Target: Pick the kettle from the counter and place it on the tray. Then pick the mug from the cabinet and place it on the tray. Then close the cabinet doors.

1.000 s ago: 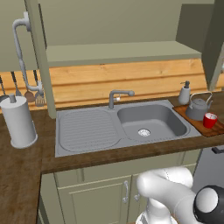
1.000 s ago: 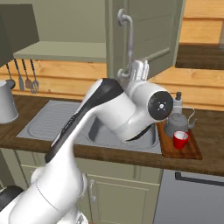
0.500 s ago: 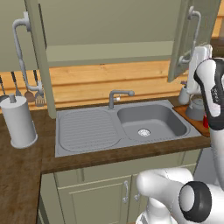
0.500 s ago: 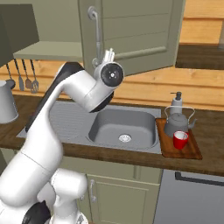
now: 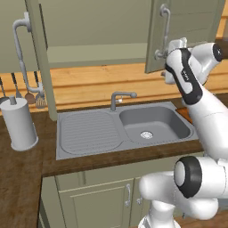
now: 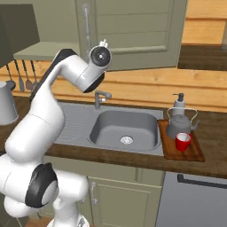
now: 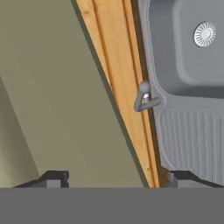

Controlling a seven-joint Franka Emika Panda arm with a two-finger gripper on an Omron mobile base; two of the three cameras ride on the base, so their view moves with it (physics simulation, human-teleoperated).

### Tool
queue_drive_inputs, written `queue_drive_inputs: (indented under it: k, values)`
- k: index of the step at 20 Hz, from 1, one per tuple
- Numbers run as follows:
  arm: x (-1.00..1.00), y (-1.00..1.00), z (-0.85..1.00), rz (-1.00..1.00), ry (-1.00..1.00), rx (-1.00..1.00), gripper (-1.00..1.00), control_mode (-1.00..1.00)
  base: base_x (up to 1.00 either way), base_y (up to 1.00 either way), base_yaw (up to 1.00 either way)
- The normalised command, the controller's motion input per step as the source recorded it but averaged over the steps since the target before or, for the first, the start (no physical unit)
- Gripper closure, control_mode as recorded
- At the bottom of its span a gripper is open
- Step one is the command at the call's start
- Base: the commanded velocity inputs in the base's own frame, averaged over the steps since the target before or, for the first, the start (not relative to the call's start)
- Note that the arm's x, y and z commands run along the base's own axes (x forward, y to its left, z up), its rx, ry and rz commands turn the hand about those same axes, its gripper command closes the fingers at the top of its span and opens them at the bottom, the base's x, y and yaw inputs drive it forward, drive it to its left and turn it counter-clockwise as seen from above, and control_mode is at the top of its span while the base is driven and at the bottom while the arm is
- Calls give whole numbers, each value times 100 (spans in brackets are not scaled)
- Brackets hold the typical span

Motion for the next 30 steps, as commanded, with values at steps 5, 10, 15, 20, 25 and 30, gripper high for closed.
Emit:
queue_drive_inputs:
  k: [5,10,15,20,25,30]
  values:
    - [100,0,0,0,3,5,-100,-100,0,0,0]
    - [99,3,-3,0,0,3,-100,-100,0,0,0]
    - [92,1,-14,0,0,4,-100,-100,0,0,0]
    - [88,2,-29,0,0,4,-100,-100,0,0,0]
    - [71,6,-67,0,-2,0,-100,-100,0,0,0]
    - [51,2,-91,0,0,-1,-100,-100,0,0,0]
